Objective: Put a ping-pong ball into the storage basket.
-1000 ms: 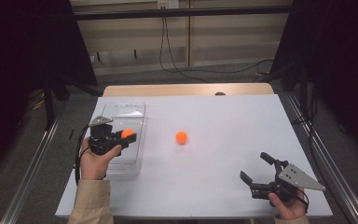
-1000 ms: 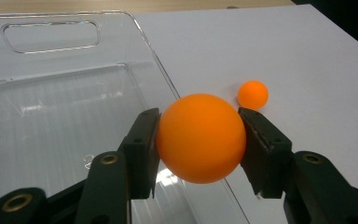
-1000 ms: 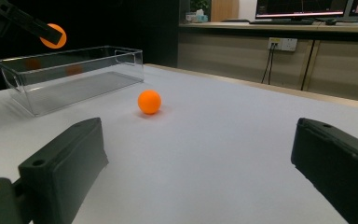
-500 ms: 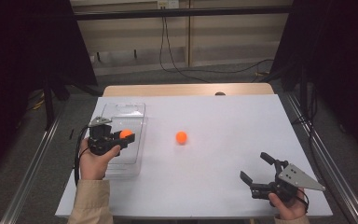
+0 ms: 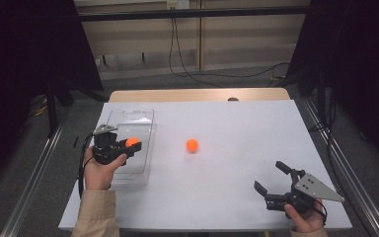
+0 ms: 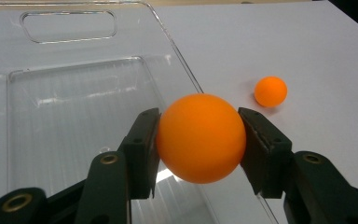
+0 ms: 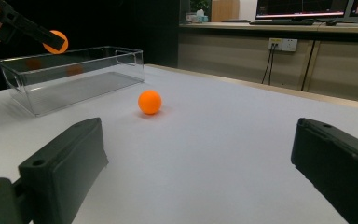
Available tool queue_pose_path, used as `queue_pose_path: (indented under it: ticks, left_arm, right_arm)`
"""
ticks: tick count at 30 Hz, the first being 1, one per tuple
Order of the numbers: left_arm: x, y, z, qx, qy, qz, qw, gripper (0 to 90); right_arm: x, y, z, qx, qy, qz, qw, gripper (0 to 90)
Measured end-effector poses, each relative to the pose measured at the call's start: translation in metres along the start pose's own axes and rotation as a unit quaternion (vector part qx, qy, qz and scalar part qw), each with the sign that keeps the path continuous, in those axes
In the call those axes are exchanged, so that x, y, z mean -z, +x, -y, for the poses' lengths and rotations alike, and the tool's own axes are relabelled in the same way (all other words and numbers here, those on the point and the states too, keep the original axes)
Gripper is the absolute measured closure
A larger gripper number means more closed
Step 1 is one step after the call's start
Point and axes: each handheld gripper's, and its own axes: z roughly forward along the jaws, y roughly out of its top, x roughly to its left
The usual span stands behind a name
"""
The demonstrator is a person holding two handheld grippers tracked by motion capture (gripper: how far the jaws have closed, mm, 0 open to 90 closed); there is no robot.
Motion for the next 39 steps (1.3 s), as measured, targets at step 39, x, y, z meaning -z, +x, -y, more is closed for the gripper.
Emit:
queue_pose_path:
  ticks: [39]
  left_arm:
    - [-0.004, 0.0084, 0.006, 0.01, 0.006, -0.015, 0.9998, 50.9]
  right_arm:
    - [0.0001, 0.0, -0.0002, 0.001, -0.001, -0.001, 1.0, 2.3]
